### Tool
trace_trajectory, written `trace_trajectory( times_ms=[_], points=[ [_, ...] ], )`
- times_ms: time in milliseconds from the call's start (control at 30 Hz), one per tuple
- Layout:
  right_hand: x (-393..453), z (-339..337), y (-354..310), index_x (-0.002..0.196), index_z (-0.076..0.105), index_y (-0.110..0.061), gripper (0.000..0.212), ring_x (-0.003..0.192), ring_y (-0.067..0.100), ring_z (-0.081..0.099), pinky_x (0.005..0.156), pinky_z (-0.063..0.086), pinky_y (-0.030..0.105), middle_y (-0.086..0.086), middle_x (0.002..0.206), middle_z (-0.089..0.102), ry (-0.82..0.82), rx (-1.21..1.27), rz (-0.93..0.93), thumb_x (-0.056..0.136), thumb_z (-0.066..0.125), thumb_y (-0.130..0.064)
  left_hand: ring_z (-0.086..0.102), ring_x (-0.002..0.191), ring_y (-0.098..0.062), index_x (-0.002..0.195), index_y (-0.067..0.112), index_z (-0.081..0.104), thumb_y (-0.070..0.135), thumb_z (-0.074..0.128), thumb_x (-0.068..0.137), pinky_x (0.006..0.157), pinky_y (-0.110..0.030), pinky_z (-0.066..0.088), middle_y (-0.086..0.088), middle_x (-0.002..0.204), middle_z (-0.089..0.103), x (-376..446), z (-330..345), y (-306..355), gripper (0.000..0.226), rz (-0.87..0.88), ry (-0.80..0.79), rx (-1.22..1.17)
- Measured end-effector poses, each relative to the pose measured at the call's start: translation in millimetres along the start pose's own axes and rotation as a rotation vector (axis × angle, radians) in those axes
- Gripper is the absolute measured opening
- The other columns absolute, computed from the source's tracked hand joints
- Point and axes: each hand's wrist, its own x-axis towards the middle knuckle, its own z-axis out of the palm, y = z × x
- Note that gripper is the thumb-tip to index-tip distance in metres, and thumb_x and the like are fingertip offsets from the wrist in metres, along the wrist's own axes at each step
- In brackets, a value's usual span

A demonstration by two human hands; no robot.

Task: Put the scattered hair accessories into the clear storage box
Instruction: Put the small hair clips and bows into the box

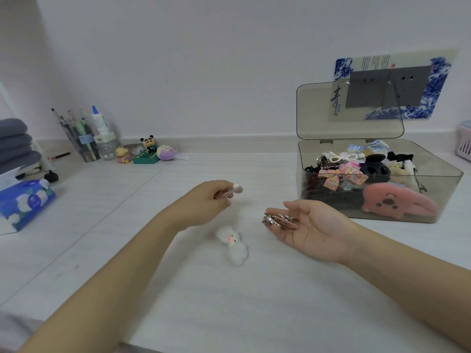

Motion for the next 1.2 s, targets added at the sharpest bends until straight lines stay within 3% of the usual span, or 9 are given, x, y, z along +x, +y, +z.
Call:
trace_trajectory(
  times_ms=[100, 167, 233, 333, 633, 833, 1000, 1133, 1200],
  points=[
    [-4.5, 0.9, -1.3, 0.101, 0.055, 0.010, 0.029, 0.082, 0.030, 0.060, 0.053, 0.058, 0.026, 0.021, 0.093, 0.058, 0.001, -0.016, 0.016, 0.095, 0.040, -0.014, 0.049, 0.113, -0.007, 0.099, 0.033, 0.057, 0.005, 0.045, 0.090, 0.094, -0.025, 0.039, 0.001, 0.124, 0.051, -19.4, -2.2, 10.1, 0.032, -0.032, -0.191, 0.138],
    [-7.2, 2.4, 0.3, 0.104, 0.054, 0.009, 0.029, 0.083, 0.030, 0.059, 0.053, 0.058, 0.026, 0.021, 0.098, 0.056, -0.005, -0.041, 0.026, 0.094, 0.040, -0.014, 0.049, 0.107, -0.002, 0.107, 0.036, 0.056, 0.024, 0.055, 0.089, 0.092, -0.022, 0.039, 0.005, 0.120, 0.045, -31.5, -0.4, 10.6, 0.021, -0.035, -0.275, 0.269],
    [-9.9, 4.3, 3.4, 0.108, 0.053, 0.009, 0.029, 0.083, 0.029, 0.059, 0.052, 0.058, 0.026, 0.021, 0.100, 0.054, -0.008, -0.060, 0.038, 0.094, 0.040, -0.013, 0.048, 0.105, 0.001, 0.115, 0.038, 0.054, 0.041, 0.064, 0.083, 0.088, -0.019, 0.037, 0.014, 0.114, 0.042, -39.9, 1.5, 9.9, 0.034, -0.049, -0.315, 0.349],
    [-12.9, 6.2, 7.5, 0.107, 0.053, 0.008, 0.028, 0.082, 0.029, 0.059, 0.051, 0.058, 0.026, 0.021, 0.098, 0.054, -0.011, -0.065, 0.054, 0.093, 0.041, -0.013, 0.048, 0.108, -0.002, 0.119, 0.033, 0.053, 0.038, 0.071, 0.077, 0.093, -0.022, 0.038, 0.016, 0.108, 0.038, -44.1, 4.9, 8.8, 0.045, -0.071, -0.341, 0.382],
    [-31.4, -1.5, 9.8, 0.102, 0.053, 0.008, 0.025, 0.080, 0.027, 0.057, 0.051, 0.057, 0.026, 0.020, 0.090, 0.055, 0.032, -0.073, 0.000, 0.093, 0.040, -0.012, 0.053, 0.097, -0.017, 0.102, 0.023, 0.062, 0.029, 0.071, 0.079, 0.081, -0.023, 0.040, -0.001, 0.109, 0.047, -35.7, 21.4, 14.5, 0.026, 0.029, -0.197, 0.387],
    [-49.2, -15.2, 4.1, 0.094, 0.055, 0.007, 0.023, 0.078, 0.026, 0.056, 0.049, 0.056, 0.024, 0.016, 0.087, 0.055, 0.080, -0.088, -0.090, 0.094, 0.040, -0.011, 0.049, 0.073, -0.001, 0.080, 0.026, 0.063, 0.026, 0.079, 0.070, 0.065, -0.015, 0.038, 0.011, 0.087, 0.052, -28.4, 39.5, 27.2, 0.018, 0.038, -0.109, 0.292],
    [-73.0, -25.9, -16.0, 0.110, 0.053, 0.008, 0.026, 0.081, 0.025, 0.054, 0.048, 0.055, 0.023, 0.014, 0.086, 0.055, 0.088, -0.100, -0.206, 0.094, 0.041, -0.009, 0.050, 0.059, 0.010, 0.078, 0.022, 0.066, 0.026, 0.080, 0.069, 0.050, -0.003, 0.035, 0.015, 0.077, 0.052, -13.0, 51.1, 50.1, 0.017, 0.076, -0.057, 0.200],
    [-93.4, -27.3, -49.7, 0.098, 0.057, 0.006, 0.021, 0.085, 0.025, 0.056, 0.048, 0.055, 0.022, 0.016, 0.101, 0.058, 0.067, -0.130, -0.305, 0.093, 0.042, -0.008, 0.050, 0.054, 0.003, 0.080, 0.020, 0.066, 0.028, 0.080, 0.070, 0.041, -0.007, 0.033, 0.010, 0.073, 0.055, 13.8, 50.2, 89.6, 0.019, 0.145, -0.033, 0.155],
    [-98.9, -27.7, -70.6, 0.106, 0.055, 0.008, 0.026, 0.088, 0.029, 0.056, 0.048, 0.055, 0.021, 0.020, 0.107, 0.055, 0.066, -0.124, -0.326, 0.094, 0.041, -0.009, 0.047, 0.054, 0.000, 0.081, 0.017, 0.064, 0.026, 0.078, 0.072, 0.039, -0.007, 0.031, 0.009, 0.069, 0.055, 30.5, 48.8, 112.2, 0.019, 0.198, -0.009, 0.143]
  ],
)
